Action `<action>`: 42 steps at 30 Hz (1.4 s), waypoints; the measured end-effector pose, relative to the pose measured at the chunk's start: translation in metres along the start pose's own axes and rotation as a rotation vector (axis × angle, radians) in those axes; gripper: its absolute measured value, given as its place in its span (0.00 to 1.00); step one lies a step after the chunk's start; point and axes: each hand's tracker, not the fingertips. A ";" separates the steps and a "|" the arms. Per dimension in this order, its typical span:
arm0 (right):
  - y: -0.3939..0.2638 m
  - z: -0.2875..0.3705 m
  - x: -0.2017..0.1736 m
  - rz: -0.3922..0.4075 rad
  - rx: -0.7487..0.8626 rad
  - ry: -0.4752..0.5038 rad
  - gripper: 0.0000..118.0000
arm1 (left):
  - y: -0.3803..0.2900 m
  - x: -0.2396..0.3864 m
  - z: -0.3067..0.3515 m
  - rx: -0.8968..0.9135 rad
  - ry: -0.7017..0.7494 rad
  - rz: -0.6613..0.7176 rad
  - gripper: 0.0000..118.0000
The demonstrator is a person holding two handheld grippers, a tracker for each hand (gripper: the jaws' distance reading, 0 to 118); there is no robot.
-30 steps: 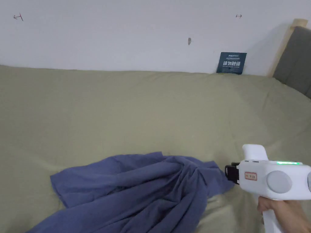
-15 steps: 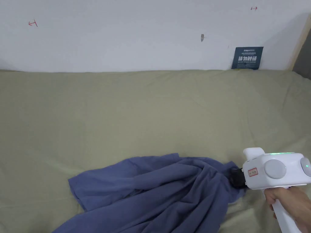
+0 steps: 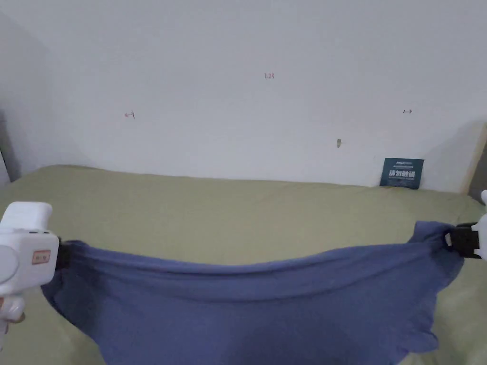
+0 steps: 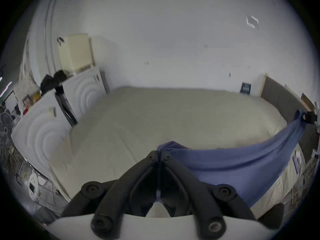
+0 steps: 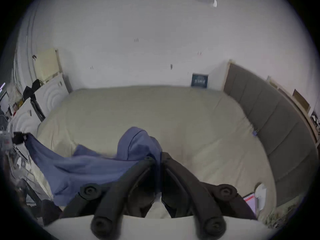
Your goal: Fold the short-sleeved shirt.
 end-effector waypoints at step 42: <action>0.135 -0.124 0.003 -0.018 0.089 -0.235 0.05 | 0.174 0.101 -0.163 0.121 0.125 -0.033 0.00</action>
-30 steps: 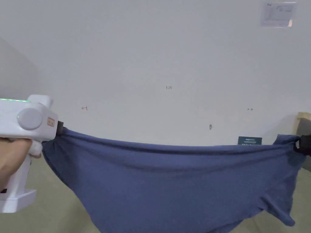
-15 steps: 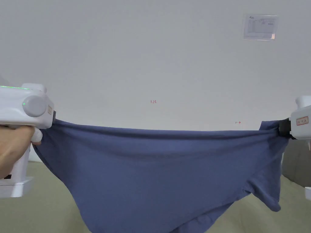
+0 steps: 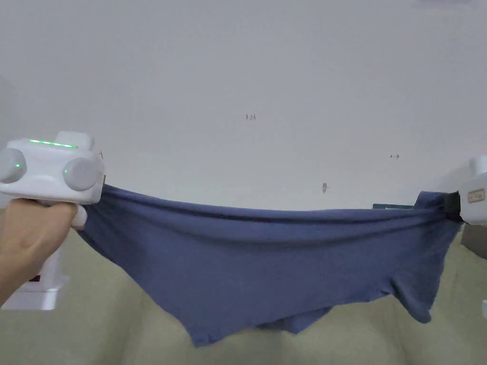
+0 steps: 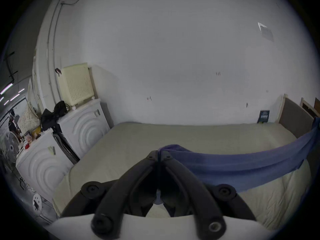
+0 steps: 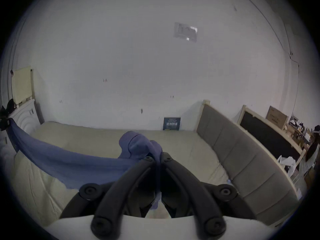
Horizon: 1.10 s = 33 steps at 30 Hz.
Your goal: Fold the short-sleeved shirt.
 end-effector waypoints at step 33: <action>-0.372 0.169 0.066 -0.111 -0.321 0.115 0.05 | -0.348 -0.072 0.177 -0.382 -0.221 -0.004 0.00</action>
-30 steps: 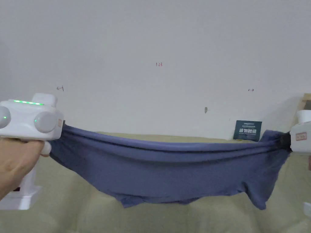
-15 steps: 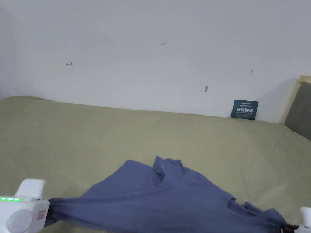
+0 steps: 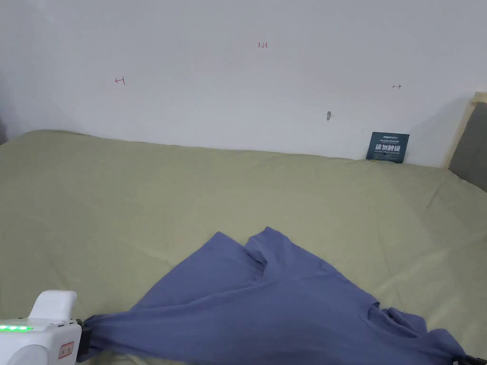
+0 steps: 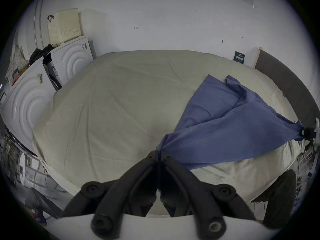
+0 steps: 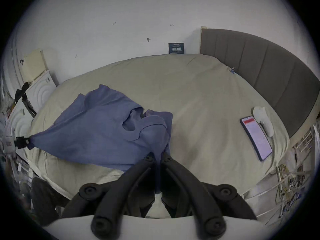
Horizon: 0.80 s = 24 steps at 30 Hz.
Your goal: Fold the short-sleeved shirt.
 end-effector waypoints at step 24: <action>-0.009 0.081 -0.117 0.098 0.337 0.059 0.00 | -0.024 0.002 0.062 0.251 0.003 0.099 0.00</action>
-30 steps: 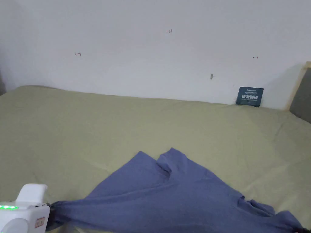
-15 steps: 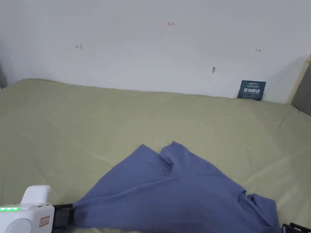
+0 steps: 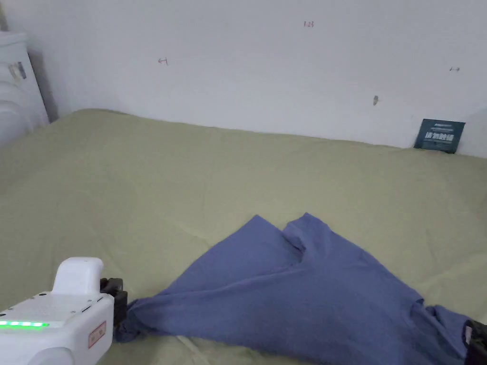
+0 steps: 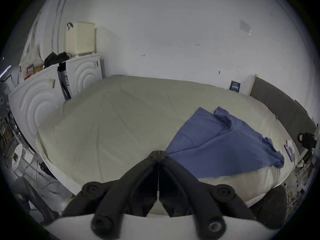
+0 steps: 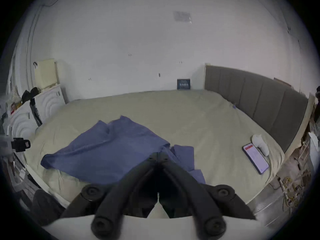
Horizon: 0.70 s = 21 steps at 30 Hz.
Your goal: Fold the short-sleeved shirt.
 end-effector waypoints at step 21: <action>-0.046 -0.030 -0.039 0.024 -0.163 0.088 0.00 | -0.027 -0.036 -0.125 -0.366 -0.085 0.033 0.85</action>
